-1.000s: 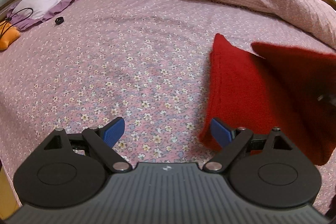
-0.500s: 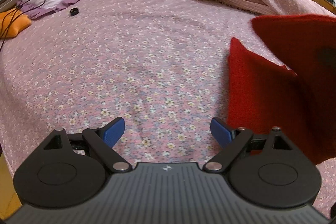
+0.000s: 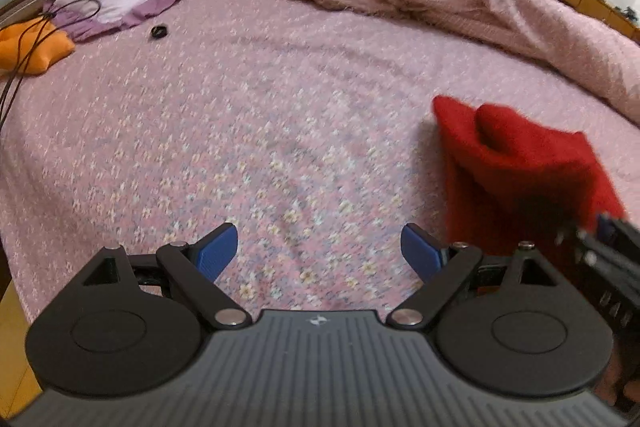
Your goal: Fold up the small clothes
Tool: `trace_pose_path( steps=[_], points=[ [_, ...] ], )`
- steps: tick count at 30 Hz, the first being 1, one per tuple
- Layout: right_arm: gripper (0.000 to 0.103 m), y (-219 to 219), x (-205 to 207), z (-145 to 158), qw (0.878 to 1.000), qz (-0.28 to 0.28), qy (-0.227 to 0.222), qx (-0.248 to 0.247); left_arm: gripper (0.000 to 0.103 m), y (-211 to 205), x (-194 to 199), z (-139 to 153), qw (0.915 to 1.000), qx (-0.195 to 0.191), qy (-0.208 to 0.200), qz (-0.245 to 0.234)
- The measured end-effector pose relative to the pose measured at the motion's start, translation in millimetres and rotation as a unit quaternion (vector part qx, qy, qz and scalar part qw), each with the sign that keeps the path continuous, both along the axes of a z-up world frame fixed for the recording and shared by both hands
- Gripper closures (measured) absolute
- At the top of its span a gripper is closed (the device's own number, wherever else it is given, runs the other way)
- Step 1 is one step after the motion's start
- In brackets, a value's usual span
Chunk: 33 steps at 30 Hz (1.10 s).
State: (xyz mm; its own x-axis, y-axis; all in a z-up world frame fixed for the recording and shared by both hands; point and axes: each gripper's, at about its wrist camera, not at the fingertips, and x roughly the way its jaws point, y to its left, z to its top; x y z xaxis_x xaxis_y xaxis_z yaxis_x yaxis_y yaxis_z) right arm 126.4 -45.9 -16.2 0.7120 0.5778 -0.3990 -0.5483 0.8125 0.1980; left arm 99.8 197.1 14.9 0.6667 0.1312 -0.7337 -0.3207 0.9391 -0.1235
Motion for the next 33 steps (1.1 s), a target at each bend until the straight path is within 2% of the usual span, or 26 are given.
trace_pose_path(
  steps=[4, 8, 13, 16, 19, 22, 25, 28, 30, 32, 33],
  points=[
    [0.053, -10, -12, 6, 1.000, 0.002, 0.007, 0.021, 0.012, -8, 4, 22, 0.9995, 0.002, -0.024, -0.022],
    [0.054, -32, -23, 18, 0.998, -0.003, 0.025, 0.064, 0.012, -21, 14, 43, 0.9975, -0.006, -0.047, -0.053],
    [0.052, -74, -29, 30, 0.992, -0.043, 0.044, 0.109, 0.012, -44, 33, 55, 0.9928, -0.031, -0.065, -0.096],
    [0.052, -103, -25, 31, 0.986, -0.100, 0.049, 0.121, 0.012, -62, 47, 52, 0.9903, -0.035, -0.057, -0.121],
    [0.051, -126, -13, 25, 0.978, -0.169, 0.062, 0.109, 0.012, -76, 60, 44, 0.9884, -0.048, -0.045, -0.137],
    [0.050, -152, 4, 12, 0.959, -0.236, 0.103, 0.120, 0.013, -82, 71, 33, 0.9889, -0.051, -0.034, -0.135],
    [0.050, -171, 25, -8, 0.945, -0.258, 0.148, 0.139, 0.015, -83, 78, 22, 0.9894, -0.054, -0.022, -0.133],
    [0.050, -171, 40, -23, 0.944, -0.250, 0.168, 0.132, 0.018, -81, 82, 12, 0.9887, -0.073, -0.018, -0.130],
    [0.050, -164, 48, -30, 0.948, -0.237, 0.176, 0.116, 0.026, -77, 83, 8, 0.9869, -0.091, -0.021, -0.131],
    [0.050, -156, 54, -36, 0.951, -0.229, 0.183, 0.097, 0.047, -74, 82, 5, 0.9846, -0.108, -0.022, -0.136],
    [0.050, -153, 56, -38, 0.953, -0.227, 0.183, 0.086, 0.052, -72, 81, 5, 0.9832, -0.116, -0.026, -0.139]
  ],
)
